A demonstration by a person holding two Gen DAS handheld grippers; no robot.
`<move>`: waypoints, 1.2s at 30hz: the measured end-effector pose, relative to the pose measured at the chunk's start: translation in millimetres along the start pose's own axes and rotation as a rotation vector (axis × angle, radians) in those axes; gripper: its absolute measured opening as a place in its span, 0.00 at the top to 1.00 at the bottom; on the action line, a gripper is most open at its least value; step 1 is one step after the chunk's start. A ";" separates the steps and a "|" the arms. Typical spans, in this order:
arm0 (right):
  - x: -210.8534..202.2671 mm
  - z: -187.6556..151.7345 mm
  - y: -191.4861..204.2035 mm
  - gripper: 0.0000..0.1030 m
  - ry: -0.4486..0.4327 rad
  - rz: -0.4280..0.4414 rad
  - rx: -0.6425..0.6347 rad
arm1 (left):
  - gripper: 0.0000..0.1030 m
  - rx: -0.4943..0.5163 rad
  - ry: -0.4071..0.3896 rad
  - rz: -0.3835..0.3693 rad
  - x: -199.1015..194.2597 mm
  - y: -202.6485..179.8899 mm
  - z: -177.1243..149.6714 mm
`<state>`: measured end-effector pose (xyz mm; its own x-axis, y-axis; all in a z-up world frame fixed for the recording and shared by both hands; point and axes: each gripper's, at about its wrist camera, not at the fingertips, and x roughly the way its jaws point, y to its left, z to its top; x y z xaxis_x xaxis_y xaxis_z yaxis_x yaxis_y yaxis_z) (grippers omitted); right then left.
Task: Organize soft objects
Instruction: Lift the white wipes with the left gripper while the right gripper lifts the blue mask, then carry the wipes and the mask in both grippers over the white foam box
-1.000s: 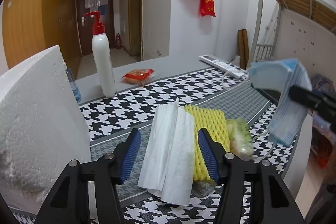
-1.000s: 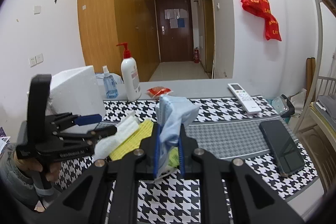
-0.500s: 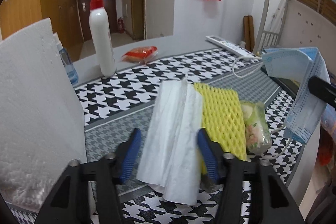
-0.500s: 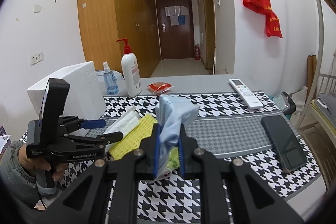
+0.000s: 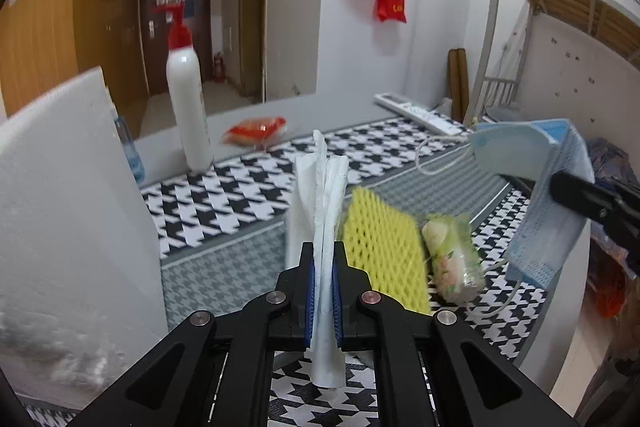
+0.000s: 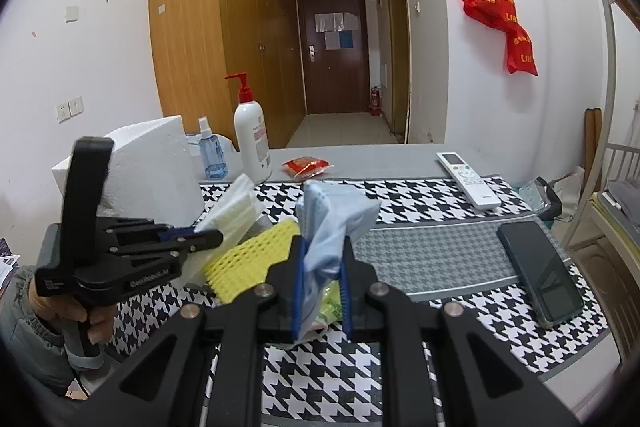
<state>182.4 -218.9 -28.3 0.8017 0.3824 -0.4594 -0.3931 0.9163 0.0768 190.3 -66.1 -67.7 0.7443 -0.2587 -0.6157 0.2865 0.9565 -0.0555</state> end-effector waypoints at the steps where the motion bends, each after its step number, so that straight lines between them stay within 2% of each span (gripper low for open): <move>1: -1.4 0.1 0.3 0.82 -0.004 -0.001 -0.001 | 0.92 0.000 -0.007 0.001 -2.9 -0.7 0.9; 11: -13.0 4.4 8.6 0.82 -0.040 0.001 -0.021 | 0.92 0.009 -0.086 0.023 -36.2 -4.5 8.8; 20: -28.0 11.2 19.7 0.82 -0.085 0.015 -0.045 | 0.92 0.017 -0.174 0.086 -71.4 -5.1 14.5; 36: -43.6 28.8 39.1 0.82 -0.169 0.056 -0.090 | 0.92 0.014 -0.327 0.150 -132.1 -0.4 24.0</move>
<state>145.0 -196.3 20.3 0.8387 0.4537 -0.3013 -0.4717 0.8817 0.0149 106.3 -35.6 32.5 0.9317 -0.1477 -0.3318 0.1661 0.9857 0.0279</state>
